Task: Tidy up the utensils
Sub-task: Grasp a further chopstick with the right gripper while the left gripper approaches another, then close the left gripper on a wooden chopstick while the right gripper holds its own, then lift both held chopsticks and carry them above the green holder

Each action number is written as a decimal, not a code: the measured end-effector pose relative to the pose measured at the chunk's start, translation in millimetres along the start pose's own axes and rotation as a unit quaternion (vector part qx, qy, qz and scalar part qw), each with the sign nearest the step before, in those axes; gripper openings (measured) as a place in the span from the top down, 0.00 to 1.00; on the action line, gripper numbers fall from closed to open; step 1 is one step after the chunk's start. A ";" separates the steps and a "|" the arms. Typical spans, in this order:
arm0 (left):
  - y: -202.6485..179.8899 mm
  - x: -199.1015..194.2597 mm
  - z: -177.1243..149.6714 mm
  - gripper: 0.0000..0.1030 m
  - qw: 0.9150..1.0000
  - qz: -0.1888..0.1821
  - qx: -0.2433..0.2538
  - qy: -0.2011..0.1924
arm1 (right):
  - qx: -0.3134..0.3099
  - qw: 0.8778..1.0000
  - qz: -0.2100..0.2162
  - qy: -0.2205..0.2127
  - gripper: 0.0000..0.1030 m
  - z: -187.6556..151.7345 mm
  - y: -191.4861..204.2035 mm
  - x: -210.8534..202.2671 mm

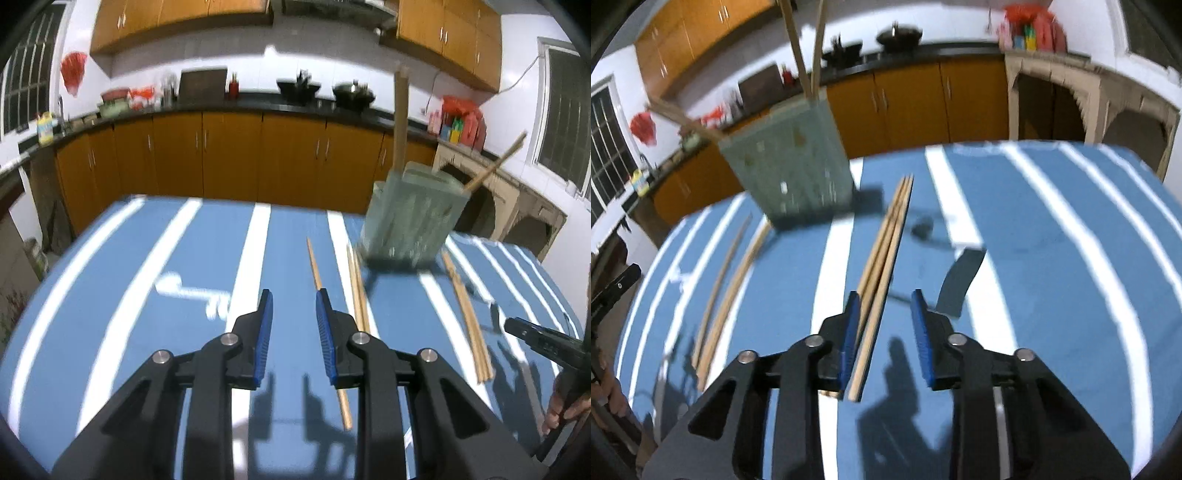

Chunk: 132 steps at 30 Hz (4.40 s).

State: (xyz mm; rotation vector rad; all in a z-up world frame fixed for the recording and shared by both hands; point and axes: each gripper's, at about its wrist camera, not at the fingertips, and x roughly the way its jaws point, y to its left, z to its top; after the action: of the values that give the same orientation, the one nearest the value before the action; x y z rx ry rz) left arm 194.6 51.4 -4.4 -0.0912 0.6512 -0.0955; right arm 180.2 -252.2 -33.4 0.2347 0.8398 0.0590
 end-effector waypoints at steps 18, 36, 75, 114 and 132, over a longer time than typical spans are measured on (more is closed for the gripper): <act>-16.5 46.1 -17.5 0.76 0.995 -0.051 -0.011 0.084 | 0.005 0.996 -0.085 0.013 0.93 -5.9 -19.7 22.5; -41.5 80.5 -25.9 0.92 0.991 -0.017 0.035 0.125 | 0.014 0.997 -0.071 0.009 0.92 -11.1 -35.2 15.7; -12.0 56.7 -37.3 0.93 0.991 -0.008 0.032 0.130 | 0.007 0.999 -0.052 -0.006 0.92 -13.8 -34.6 1.2; -4.9 -49.9 67.0 0.93 0.996 -0.052 0.000 -0.073 | 0.019 0.981 -0.011 -0.194 0.93 40.1 -31.3 -96.9; -45.0 -90.5 117.5 0.93 0.984 -0.100 0.029 -0.142 | -0.019 0.954 0.072 -0.289 0.93 95.4 15.1 -160.5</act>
State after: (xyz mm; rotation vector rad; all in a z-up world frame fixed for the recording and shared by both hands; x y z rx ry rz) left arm 191.8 23.9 148.1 -0.1119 0.3528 -0.2895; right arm 144.6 -278.1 148.7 0.2586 0.2368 0.1360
